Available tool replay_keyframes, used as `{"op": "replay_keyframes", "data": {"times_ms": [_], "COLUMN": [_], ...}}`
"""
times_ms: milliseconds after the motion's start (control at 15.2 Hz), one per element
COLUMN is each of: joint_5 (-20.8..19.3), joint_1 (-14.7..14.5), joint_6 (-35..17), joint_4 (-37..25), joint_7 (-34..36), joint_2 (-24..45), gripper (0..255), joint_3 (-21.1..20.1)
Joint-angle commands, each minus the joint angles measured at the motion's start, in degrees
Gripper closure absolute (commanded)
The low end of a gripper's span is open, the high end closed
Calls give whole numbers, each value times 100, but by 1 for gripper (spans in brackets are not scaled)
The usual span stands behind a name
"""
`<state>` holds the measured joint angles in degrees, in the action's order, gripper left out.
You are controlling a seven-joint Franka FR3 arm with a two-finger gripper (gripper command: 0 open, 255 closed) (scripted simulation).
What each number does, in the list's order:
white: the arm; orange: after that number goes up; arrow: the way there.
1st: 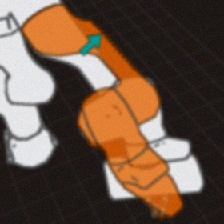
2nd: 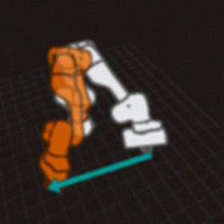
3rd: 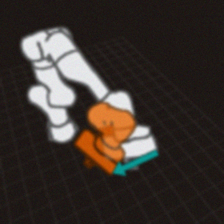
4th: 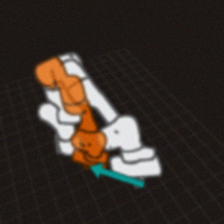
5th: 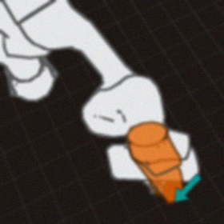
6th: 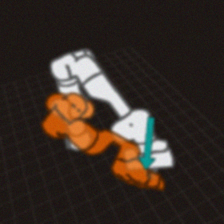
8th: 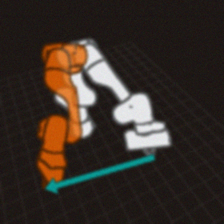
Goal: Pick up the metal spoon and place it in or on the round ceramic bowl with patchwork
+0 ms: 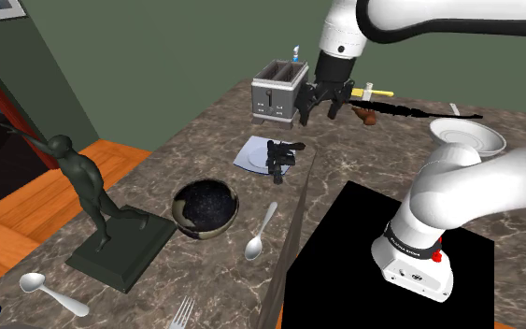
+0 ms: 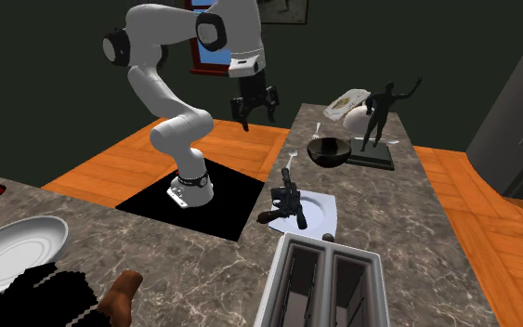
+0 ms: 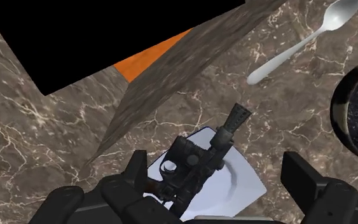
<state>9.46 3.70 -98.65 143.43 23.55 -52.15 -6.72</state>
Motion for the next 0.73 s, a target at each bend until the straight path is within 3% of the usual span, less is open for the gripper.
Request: {"op": "replay_keyframes", "data": {"times_ms": [0,660], "joint_5": [270,1853], "joint_1": [47,83], "joint_6": [-208,-1571], "joint_4": [326,1338], "joint_7": [559,3193], "joint_2": [-103,159], "gripper": [0,0], "joint_3": [-262,-1853]}}
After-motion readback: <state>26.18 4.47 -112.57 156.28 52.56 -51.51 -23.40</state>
